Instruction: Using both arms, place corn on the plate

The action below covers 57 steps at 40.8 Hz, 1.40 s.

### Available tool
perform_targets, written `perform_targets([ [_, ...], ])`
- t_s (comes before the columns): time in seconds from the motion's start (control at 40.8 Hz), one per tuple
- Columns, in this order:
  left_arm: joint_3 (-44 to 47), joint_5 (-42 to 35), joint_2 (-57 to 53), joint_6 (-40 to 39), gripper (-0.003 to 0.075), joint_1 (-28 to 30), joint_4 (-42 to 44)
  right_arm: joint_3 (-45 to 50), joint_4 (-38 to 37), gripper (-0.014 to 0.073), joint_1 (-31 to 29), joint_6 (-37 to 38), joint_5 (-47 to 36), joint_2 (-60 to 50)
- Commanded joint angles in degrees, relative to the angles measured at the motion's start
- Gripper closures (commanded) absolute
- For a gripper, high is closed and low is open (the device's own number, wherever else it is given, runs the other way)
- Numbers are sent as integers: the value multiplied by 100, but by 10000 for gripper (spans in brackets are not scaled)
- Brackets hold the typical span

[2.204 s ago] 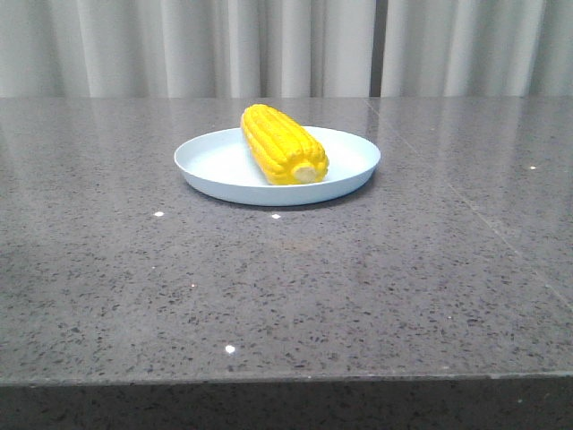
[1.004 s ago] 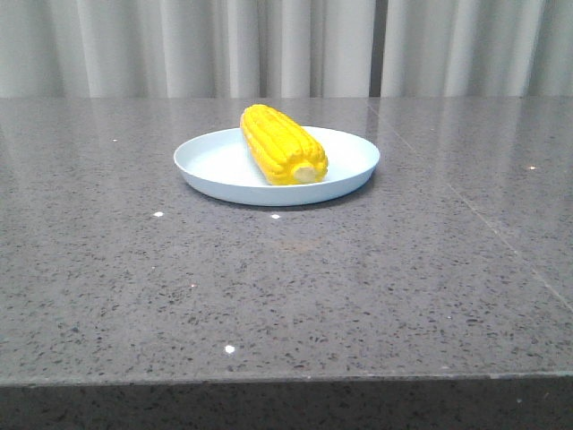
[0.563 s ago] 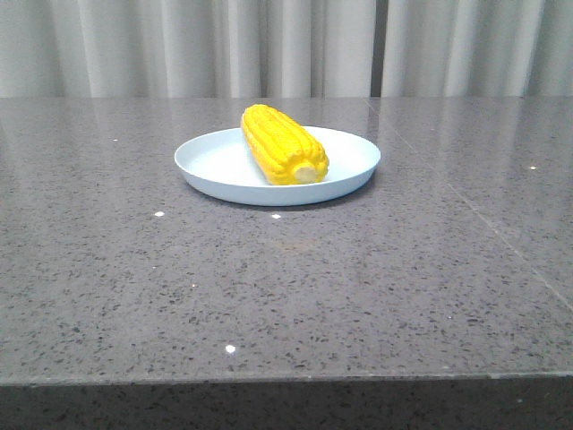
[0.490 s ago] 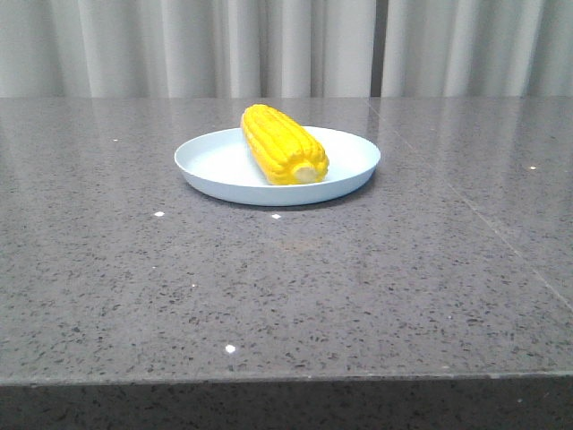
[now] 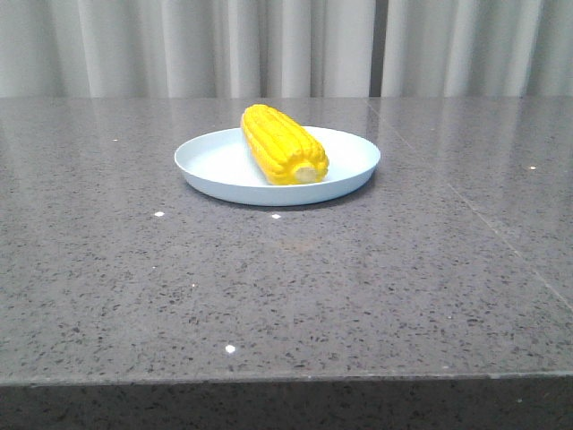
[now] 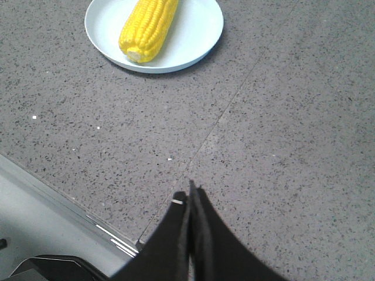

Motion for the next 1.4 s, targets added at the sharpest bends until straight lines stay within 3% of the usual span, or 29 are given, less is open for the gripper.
perform_targets([
  [0.0,28,-512,-121,-70,741,3,-1,-136,-70,662,1,-34,-347,19],
  [0.759,28,-512,-121,-70,741,3,-1,-117,-65,662,1,-34,-351,19],
  [1.028,28,-512,-121,-70,741,3,-1,505,-70,662,-106,-34,-438,-37],
  [1.175,28,-502,-121,-70,741,3,-1,1127,-70,662,-493,-34,-1355,-461],
  [1.371,28,-502,-121,-70,741,3,-1,2468,-70,662,-1380,-34,-3581,-1392],
])
